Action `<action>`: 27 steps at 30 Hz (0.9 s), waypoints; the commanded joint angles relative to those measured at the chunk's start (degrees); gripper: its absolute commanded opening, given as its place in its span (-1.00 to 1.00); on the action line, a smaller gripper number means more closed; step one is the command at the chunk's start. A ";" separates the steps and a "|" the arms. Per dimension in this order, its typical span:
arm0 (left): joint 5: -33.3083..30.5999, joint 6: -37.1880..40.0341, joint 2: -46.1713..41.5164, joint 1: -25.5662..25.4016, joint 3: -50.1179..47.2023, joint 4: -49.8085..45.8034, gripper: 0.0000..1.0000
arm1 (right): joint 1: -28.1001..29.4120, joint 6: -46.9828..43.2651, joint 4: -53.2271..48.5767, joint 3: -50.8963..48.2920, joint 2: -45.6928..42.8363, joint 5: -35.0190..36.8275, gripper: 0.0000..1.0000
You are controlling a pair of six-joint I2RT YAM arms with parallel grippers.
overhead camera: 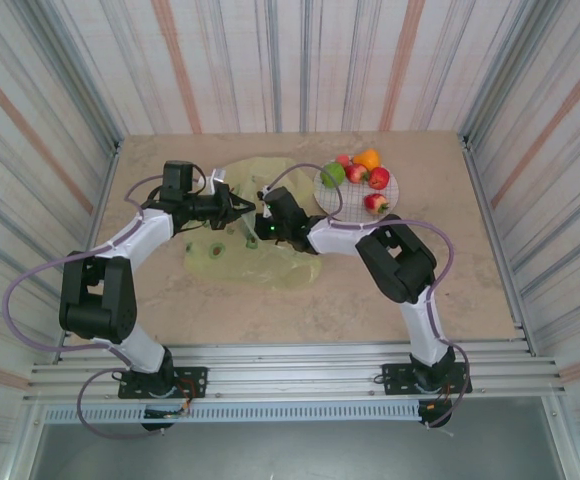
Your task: Place the fruits into the plastic bag
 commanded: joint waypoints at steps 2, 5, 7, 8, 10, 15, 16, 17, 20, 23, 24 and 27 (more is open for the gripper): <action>1.63 -0.47 -0.18 -0.22 0.00 1.39 -1.00 | 1.12 5.51 -0.29 2.67 1.36 -0.81 0.40; 1.67 -0.46 -0.23 -0.22 0.00 1.42 -1.00 | 1.23 5.98 0.25 2.67 1.36 -2.51 0.47; 1.65 -0.46 -0.17 -0.22 -0.01 1.43 -1.00 | 1.29 6.19 0.57 2.41 0.96 -3.14 0.50; 1.61 -0.51 -0.21 -0.22 -0.05 1.40 -1.00 | 1.22 6.08 0.81 2.13 0.76 -3.45 0.52; 1.66 -0.49 -0.21 -0.22 -0.08 1.37 -1.00 | 1.04 6.06 1.56 1.51 0.32 -4.23 0.54; 1.60 -0.47 -0.16 -0.22 -0.15 1.41 -1.00 | 0.35 6.25 3.26 -1.36 -2.10 -4.87 0.56; 1.66 -0.45 -0.16 -0.22 -0.17 1.39 -1.00 | 0.21 6.01 3.31 -1.97 -2.67 -4.83 0.56; 1.55 -0.46 -0.16 -0.22 -0.15 1.41 -1.00 | 0.04 5.57 3.24 -2.65 -3.39 -4.66 0.56; 1.62 -0.46 -0.16 -0.22 -0.10 1.32 -1.00 | -0.28 3.26 1.30 -4.37 -5.78 -3.25 0.55; 1.56 -0.37 -0.18 -0.22 -0.04 1.38 -1.00 | -0.12 -1.45 -2.98 -5.62 -8.64 -0.11 0.55; 1.55 -0.30 -0.16 -0.22 -0.07 1.32 -1.00 | -0.06 -3.38 -5.05 -5.98 -9.58 1.61 0.55; 1.30 0.05 -0.10 -0.05 -0.05 0.93 -1.00 | 0.79 -10.16 -10.39 -6.97 -12.27 8.09 0.55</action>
